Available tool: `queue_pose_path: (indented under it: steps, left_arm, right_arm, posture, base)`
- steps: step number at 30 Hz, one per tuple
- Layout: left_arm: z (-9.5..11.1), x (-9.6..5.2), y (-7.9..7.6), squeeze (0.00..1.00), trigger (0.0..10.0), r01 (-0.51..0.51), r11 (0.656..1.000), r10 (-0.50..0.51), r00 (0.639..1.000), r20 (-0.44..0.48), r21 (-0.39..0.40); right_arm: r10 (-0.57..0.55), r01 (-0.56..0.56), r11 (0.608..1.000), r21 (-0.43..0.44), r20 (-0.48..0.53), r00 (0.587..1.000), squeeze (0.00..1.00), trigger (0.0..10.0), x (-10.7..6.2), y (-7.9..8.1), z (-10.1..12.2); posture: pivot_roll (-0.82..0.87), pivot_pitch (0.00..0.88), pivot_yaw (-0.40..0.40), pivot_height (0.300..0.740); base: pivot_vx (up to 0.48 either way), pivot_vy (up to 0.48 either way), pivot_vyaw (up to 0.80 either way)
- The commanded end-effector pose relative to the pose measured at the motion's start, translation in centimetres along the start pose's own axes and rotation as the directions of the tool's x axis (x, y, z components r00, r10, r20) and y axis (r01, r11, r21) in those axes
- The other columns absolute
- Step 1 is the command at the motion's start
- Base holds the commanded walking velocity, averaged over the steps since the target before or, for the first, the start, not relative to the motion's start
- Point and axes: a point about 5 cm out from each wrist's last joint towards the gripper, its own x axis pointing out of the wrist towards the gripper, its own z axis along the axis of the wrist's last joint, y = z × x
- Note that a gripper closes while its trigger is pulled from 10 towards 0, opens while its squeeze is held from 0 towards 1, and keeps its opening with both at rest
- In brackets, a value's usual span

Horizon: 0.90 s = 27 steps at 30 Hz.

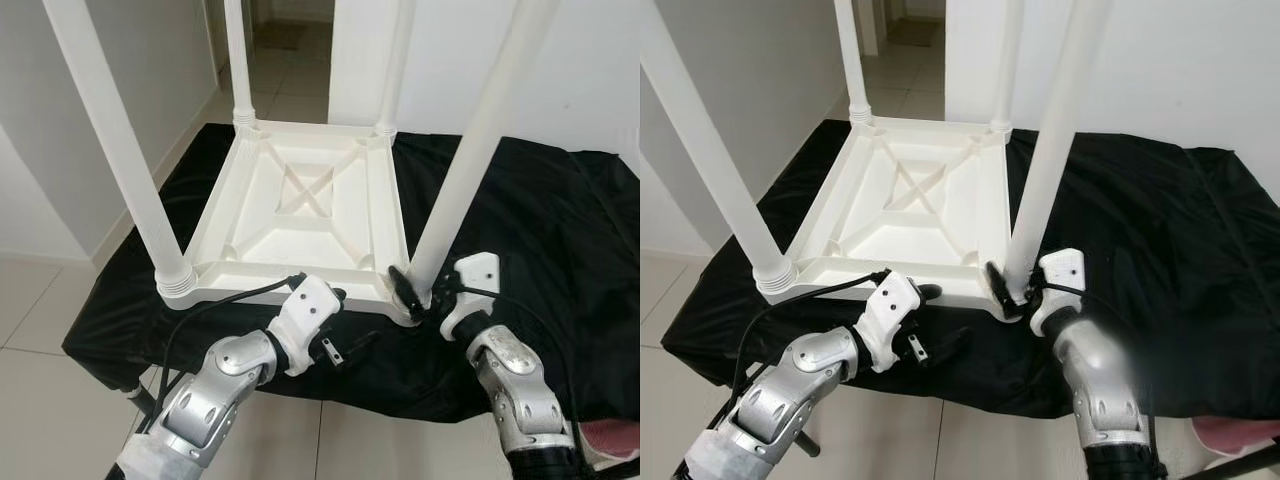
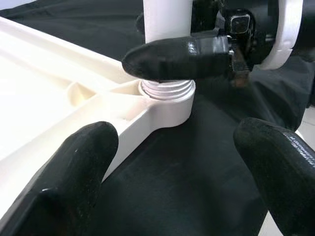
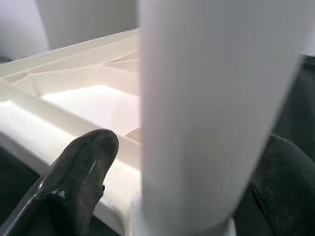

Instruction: Building children table

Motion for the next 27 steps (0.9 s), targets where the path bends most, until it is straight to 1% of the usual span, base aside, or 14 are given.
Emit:
queue_pose_path:
  steps: [1, 3, 4, 6, 7, 8, 9, 10, 11, 12, 13, 23, 24, 27]
  left_arm:
    - [0.3, 0.1, -0.2, 0.00, 10.0, 0.049, 0.999, -0.050, 0.999, 0.006, 0.008]
    - [0.3, 0.1, -0.2, 0.00, 10.0, 0.049, 0.999, -0.050, 0.999, 0.006, 0.008]
    - [0.5, 0.3, -0.3, 0.00, 10.0, 0.055, 0.998, -0.055, 0.998, 0.013, 0.014]
    - [0.5, 0.3, -0.3, 0.00, 10.0, 0.055, 0.998, -0.055, 0.998, 0.013, 0.014]
    - [0.5, 0.4, -0.5, 0.00, 10.0, 0.073, 0.997, -0.073, 0.997, 0.014, 0.010]
    - [0.5, 0.5, -0.5, 0.00, 10.0, 0.082, 0.997, -0.082, 0.997, 0.012, 0.010]
    - [0.5, 0.5, -0.5, 0.00, 10.0, 0.082, 0.997, -0.082, 0.997, 0.012, 0.010]
    - [0.6, 0.6, -0.5, 0.00, 10.0, 0.093, 0.996, -0.094, 0.996, 0.014, 0.008]
    - [0.6, 0.6, -0.5, 0.00, 10.0, 0.093, 0.996, -0.094, 0.996, 0.014, 0.008]
    - [0.6, 0.6, -0.5, 0.00, 10.0, 0.109, 0.994, -0.110, 0.994, 0.007, 0.019]
    - [0.5, 0.6, -0.5, 0.00, 10.0, 0.114, 0.993, -0.114, 0.993, 0.000, 0.028]
    - [0.2, 0.4, -0.6, 0.00, 10.0, 0.096, 0.995, -0.096, 0.995, -0.001, 0.017]
    - [0.2, 0.4, -0.6, 0.00, 10.0, 0.095, 0.995, -0.095, 0.995, -0.001, 0.015]
    - [0.2, 0.4, -0.6, 0.00, 10.0, 0.093, 0.996, -0.093, 0.996, 0.001, 0.011]
  right_arm:
    - [0.074, -0.074, 0.997, -0.026, -0.016, 0.997, 0.00, 10.0, 0.4, -0.1, -0.3]
    - [0.074, -0.074, 0.997, -0.026, -0.016, 0.997, 0.00, 10.0, 0.4, -0.1, -0.3]
    - [0.123, -0.124, 0.992, -0.035, -0.033, 0.992, 0.00, 10.0, 0.5, -0.3, -0.4]
    - [0.123, -0.124, 0.992, -0.035, -0.033, 0.992, 0.00, 10.0, 0.5, -0.3, -0.4]
    - [0.161, -0.163, 0.986, -0.048, -0.043, 0.986, 0.00, 9.5, 0.9, -0.5, -0.5]
    - [0.191, -0.193, 0.979, -0.061, -0.048, 0.980, 0.00, 5.9, 1.2, -0.7, -0.5]
    - [0.191, -0.193, 0.979, -0.061, -0.048, 0.980, 0.00, 5.9, 1.2, -0.7, -0.5]
    - [0.209, -0.212, 0.975, -0.071, -0.049, 0.977, 0.00, 4.9, 1.5, -0.8, -0.4]
    - [0.209, -0.212, 0.975, -0.071, -0.049, 0.977, 0.00, 4.9, 1.5, -0.8, -0.4]
    - [0.224, -0.229, 0.970, -0.085, -0.059, 0.973, 0.00, 0.6, 1.6, -0.8, -0.5]
    - [0.233, -0.238, 0.967, -0.091, -0.067, 0.970, 0.00, 0.0, 1.6, -0.9, -0.6]
    - [0.225, -0.230, 0.971, -0.059, -0.088, 0.970, 0.00, 0.0, 0.8, -1.3, -1.6]
    - [0.217, -0.221, 0.974, -0.046, -0.086, 0.972, 0.00, 10.0, 0.7, -1.2, -1.6]
    - [0.209, -0.211, 0.977, -0.029, -0.075, 0.975, 0.00, 10.0, 0.6, -1.1, -1.6]
  posture:
    - [-0.04, 0.000, 0.052, 0.740]
    - [-0.04, 0.000, 0.052, 0.740]
    - [-0.04, 0.000, 0.051, 0.740]
    - [-0.04, 0.000, 0.051, 0.740]
    - [-0.05, 0.000, 0.060, 0.740]
    - [-0.05, 0.000, 0.063, 0.740]
    - [-0.05, 0.000, 0.063, 0.740]
    - [-0.05, 0.000, 0.067, 0.740]
    - [-0.05, 0.000, 0.067, 0.740]
    - [-0.05, 0.000, 0.067, 0.740]
    - [-0.05, 0.000, 0.070, 0.740]
    - [-0.05, 0.000, 0.059, 0.740]
    - [-0.05, 0.000, 0.054, 0.740]
    - [-0.05, 0.000, 0.052, 0.740]
  base:
    - [0.000, 0.000, 0.00]
    - [0.000, 0.000, 0.00]
    - [0.000, 0.000, 0.00]
    - [0.000, 0.000, 0.00]
    - [0.000, 0.000, 0.00]
    - [0.000, 0.000, 0.00]
    - [0.000, 0.000, 0.00]
    - [0.000, 0.000, 0.00]
    - [0.000, 0.000, 0.00]
    - [0.000, 0.000, 0.00]
    - [0.000, 0.000, 0.00]
    - [0.000, 0.000, 0.00]
    - [0.000, 0.000, 0.00]
    - [0.000, 0.000, 0.00]
